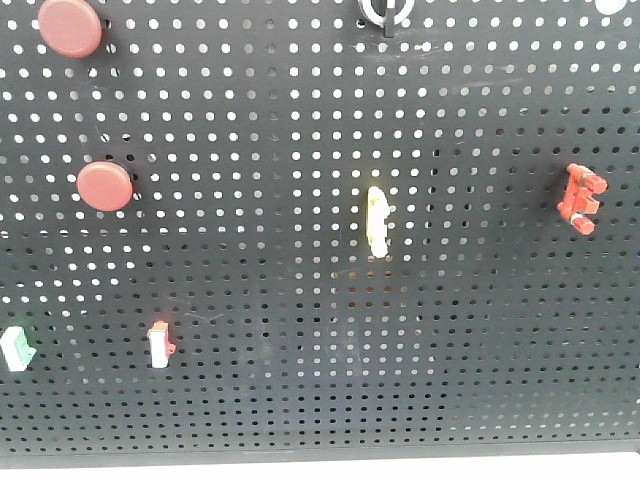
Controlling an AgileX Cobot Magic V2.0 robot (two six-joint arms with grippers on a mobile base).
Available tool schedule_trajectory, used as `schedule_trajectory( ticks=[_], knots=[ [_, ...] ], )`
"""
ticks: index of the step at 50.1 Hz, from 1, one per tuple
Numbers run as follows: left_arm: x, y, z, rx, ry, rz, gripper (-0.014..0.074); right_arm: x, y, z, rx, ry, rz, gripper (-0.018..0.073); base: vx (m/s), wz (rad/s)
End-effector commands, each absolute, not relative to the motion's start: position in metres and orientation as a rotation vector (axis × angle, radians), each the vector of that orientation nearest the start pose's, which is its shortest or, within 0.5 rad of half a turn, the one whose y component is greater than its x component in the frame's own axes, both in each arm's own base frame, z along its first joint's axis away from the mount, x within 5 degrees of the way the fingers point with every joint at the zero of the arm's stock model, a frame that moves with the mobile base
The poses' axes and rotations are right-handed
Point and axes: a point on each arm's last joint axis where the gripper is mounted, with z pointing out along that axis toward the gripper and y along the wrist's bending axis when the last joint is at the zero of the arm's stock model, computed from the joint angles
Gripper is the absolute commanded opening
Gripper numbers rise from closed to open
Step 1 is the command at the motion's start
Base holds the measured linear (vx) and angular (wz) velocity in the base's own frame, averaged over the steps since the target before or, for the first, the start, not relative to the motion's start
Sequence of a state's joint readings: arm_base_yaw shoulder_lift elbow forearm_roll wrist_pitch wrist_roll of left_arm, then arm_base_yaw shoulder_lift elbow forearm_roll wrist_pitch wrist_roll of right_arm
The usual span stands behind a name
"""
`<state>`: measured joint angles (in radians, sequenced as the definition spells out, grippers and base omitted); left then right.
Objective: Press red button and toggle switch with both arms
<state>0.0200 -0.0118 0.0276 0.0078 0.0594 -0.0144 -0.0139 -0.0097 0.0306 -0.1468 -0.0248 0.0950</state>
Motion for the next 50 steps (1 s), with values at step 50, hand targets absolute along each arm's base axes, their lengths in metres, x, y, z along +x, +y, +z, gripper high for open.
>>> schedule_trajectory(
  ticks=[50],
  knots=[
    [0.085, 0.004, 0.462, -0.023, 1.265, 0.047, 0.0001, 0.125, 0.000, 0.442, 0.031, 1.203, 0.049, 0.0000, 0.00, 0.00]
  ],
)
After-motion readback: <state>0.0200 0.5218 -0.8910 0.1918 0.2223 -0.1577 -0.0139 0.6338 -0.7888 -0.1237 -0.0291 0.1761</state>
